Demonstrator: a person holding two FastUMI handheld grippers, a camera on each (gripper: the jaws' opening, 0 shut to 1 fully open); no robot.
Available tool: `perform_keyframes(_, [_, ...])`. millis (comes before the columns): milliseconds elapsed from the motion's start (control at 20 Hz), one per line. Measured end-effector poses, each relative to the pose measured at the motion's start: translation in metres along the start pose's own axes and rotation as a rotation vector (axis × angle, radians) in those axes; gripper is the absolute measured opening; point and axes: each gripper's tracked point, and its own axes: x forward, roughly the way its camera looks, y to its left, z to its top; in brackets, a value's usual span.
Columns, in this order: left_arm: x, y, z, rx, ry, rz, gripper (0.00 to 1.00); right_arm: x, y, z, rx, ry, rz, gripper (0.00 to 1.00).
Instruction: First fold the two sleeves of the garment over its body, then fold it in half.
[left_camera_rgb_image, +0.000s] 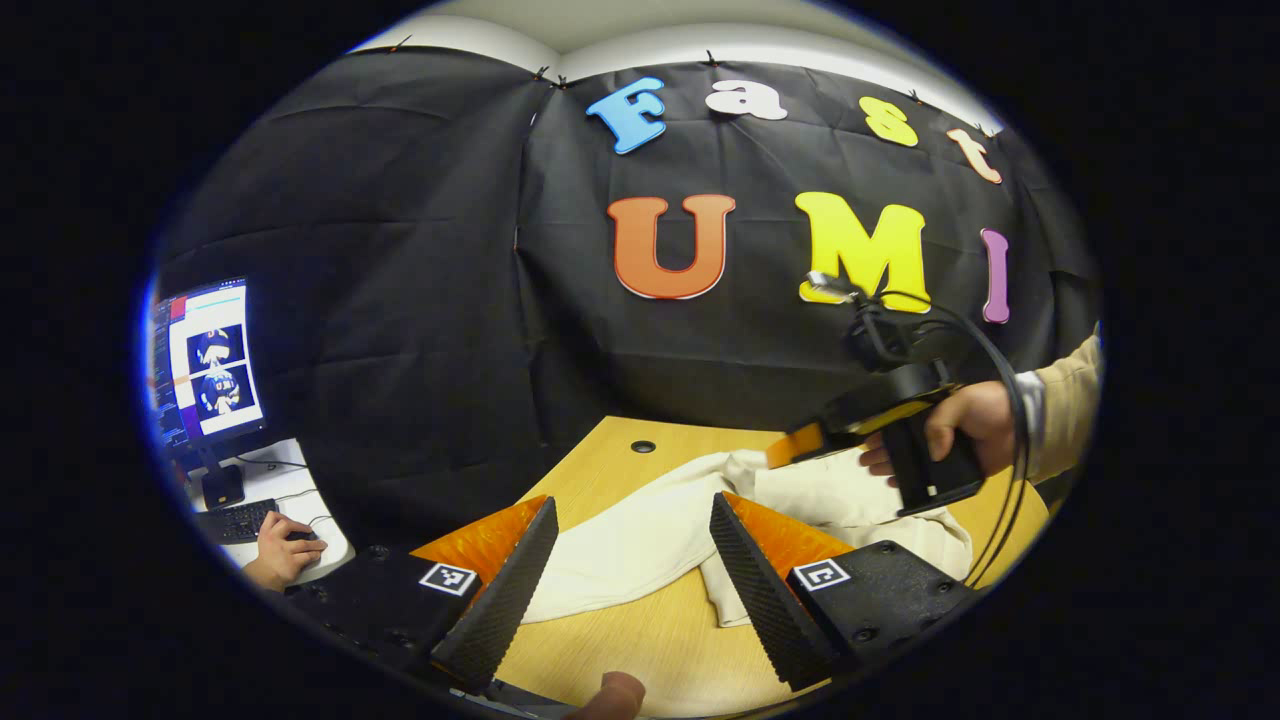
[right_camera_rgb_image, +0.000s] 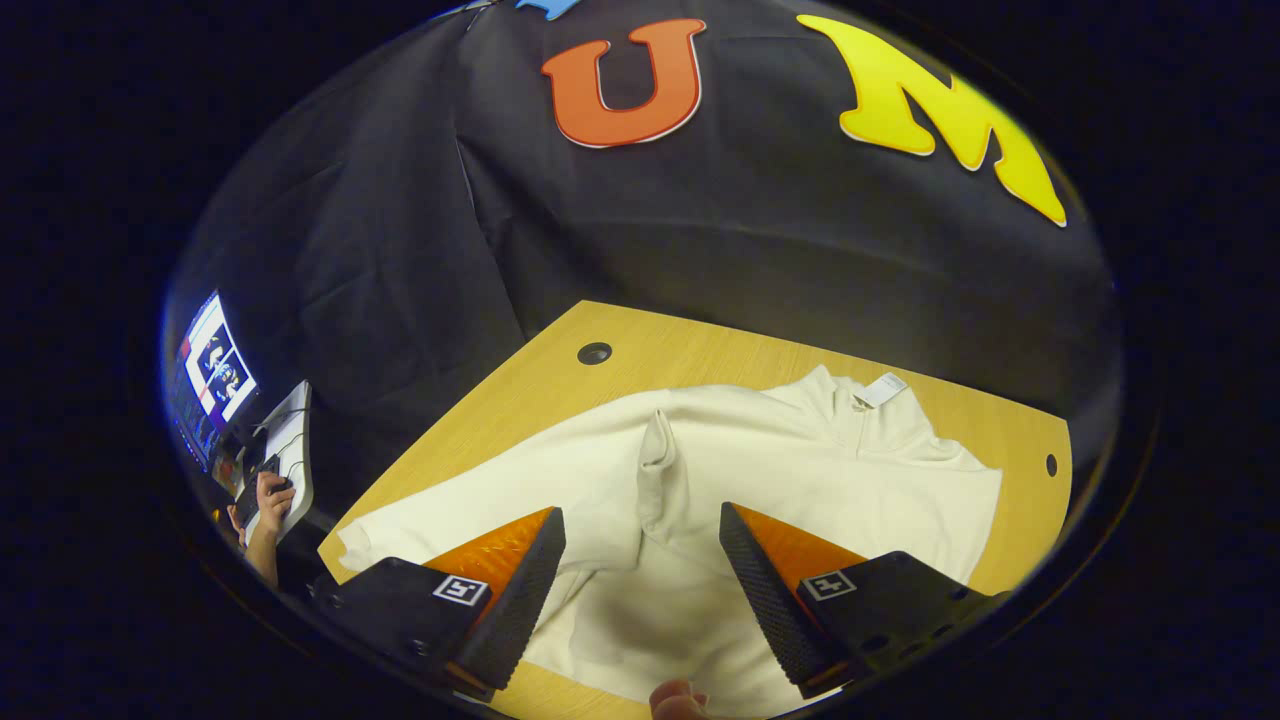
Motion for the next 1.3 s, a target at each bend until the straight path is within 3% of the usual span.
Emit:
perform_keyframes(250, [0.013,0.042,-0.039,-0.086,0.094,0.146,0.99,-0.073,-0.034,-0.033,-0.1,-0.016,-0.045,0.97])
perform_keyframes(400, [0.018,0.076,-0.069,-0.17,0.197,0.243,0.99,-0.108,-0.034,-0.051,-0.113,-0.017,-0.019,0.97])
perform_keyframes(700, [0.037,0.139,-0.114,-0.23,0.359,0.427,0.99,-0.125,-0.023,-0.092,-0.172,0.047,-0.006,0.94])
perform_keyframes(850, [0.041,0.155,-0.145,-0.315,0.482,0.491,0.99,-0.124,-0.013,-0.103,-0.17,0.075,0.002,0.97])
perform_keyframes(1100, [0.05,0.164,-0.186,-0.493,0.632,0.529,0.99,-0.125,-0.007,-0.139,-0.102,0.177,0.011,0.97])
perform_keyframes(1300, [0.059,0.167,-0.199,-0.506,0.694,0.545,1.0,-0.122,-0.008,-0.153,-0.08,0.222,-0.004,0.97])
